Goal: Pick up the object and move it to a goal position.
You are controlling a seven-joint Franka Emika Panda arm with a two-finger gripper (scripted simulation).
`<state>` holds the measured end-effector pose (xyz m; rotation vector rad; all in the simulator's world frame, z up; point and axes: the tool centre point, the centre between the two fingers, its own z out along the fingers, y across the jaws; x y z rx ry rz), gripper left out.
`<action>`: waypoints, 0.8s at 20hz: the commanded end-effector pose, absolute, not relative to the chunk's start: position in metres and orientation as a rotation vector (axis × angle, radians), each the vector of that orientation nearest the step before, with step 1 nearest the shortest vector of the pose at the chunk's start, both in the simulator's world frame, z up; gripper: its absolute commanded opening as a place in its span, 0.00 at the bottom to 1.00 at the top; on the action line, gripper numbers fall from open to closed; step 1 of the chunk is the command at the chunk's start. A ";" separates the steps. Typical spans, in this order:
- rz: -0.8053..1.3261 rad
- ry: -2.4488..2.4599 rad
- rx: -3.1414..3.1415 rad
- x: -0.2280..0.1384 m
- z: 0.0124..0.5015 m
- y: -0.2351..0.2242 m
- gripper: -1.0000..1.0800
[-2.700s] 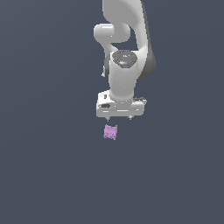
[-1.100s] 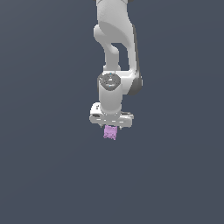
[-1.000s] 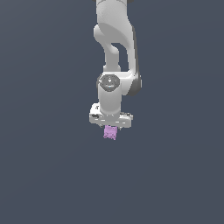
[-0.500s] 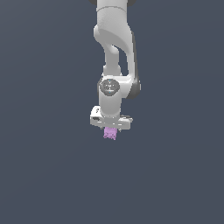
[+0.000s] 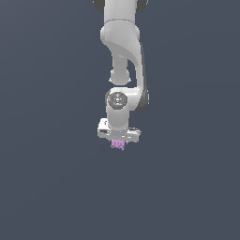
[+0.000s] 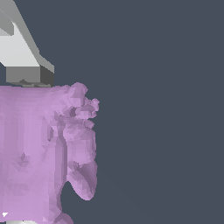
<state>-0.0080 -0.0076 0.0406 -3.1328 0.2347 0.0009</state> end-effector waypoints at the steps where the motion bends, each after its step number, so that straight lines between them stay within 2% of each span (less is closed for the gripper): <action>1: 0.000 0.235 -3.133 -0.008 0.040 -0.008 0.00; 11: -0.003 0.236 -3.133 -0.007 0.041 -0.008 0.00; 16: -0.075 0.226 -3.125 0.007 0.054 0.002 0.00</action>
